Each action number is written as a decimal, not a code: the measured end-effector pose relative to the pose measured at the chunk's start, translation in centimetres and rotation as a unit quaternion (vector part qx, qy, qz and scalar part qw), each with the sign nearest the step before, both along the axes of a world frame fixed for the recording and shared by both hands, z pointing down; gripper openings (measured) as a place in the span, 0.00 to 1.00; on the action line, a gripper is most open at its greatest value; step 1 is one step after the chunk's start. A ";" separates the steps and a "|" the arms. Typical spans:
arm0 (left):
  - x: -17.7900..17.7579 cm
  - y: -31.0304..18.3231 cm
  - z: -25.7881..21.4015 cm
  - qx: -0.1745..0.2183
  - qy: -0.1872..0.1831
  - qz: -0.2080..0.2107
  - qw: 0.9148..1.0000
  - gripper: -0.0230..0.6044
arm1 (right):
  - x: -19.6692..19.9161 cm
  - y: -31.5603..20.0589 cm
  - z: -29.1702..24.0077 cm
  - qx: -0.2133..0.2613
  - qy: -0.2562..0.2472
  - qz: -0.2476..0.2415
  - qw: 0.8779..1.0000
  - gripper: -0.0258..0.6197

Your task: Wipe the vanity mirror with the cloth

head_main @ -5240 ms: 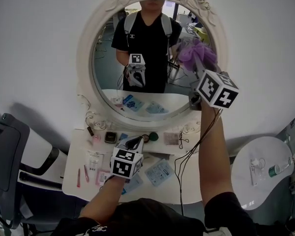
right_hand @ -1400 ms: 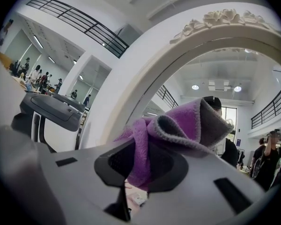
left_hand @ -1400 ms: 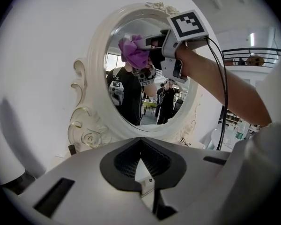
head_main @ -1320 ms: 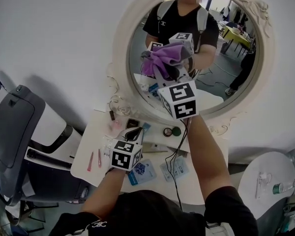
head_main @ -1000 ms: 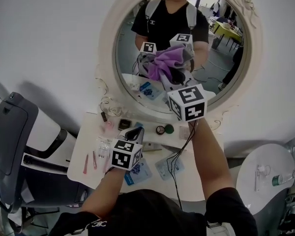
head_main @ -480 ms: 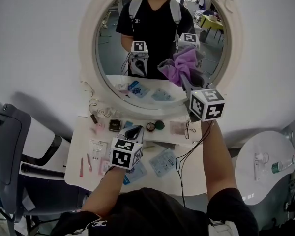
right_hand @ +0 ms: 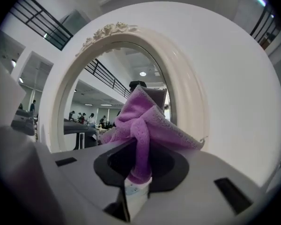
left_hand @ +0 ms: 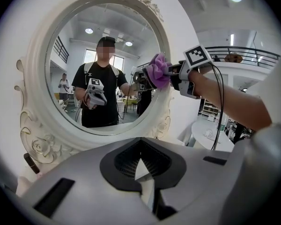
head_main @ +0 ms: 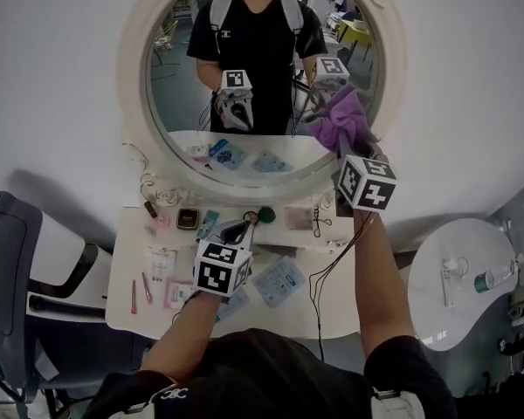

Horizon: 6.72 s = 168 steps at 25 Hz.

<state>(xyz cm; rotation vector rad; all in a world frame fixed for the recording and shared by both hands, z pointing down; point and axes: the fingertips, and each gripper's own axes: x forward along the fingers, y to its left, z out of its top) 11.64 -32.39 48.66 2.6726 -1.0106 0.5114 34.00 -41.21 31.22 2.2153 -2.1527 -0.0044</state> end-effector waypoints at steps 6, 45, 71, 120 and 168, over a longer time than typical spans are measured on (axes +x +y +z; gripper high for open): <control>1.0 0.8 0.1 0.002 -0.002 0.013 1.000 0.05 | 0.9 0.6 3.5 -0.031 0.078 0.046 0.995 0.14; -14.0 1.2 4.7 -0.053 -0.037 -0.151 0.986 0.05 | -16.8 -4.8 24.0 -0.265 0.035 -0.160 0.950 0.13; -19.0 2.0 2.1 -0.019 -0.016 -0.205 0.978 0.05 | -34.0 -5.9 13.8 -0.119 0.137 -0.241 0.953 0.14; -0.5 -1.0 1.1 -0.010 0.008 0.000 1.000 0.05 | -3.9 -0.9 11.0 -0.128 0.113 0.008 0.985 0.14; -1.1 -0.4 -0.1 0.023 0.031 -0.023 0.999 0.05 | -13.2 11.3 15.8 -0.050 -0.055 -0.042 0.996 0.14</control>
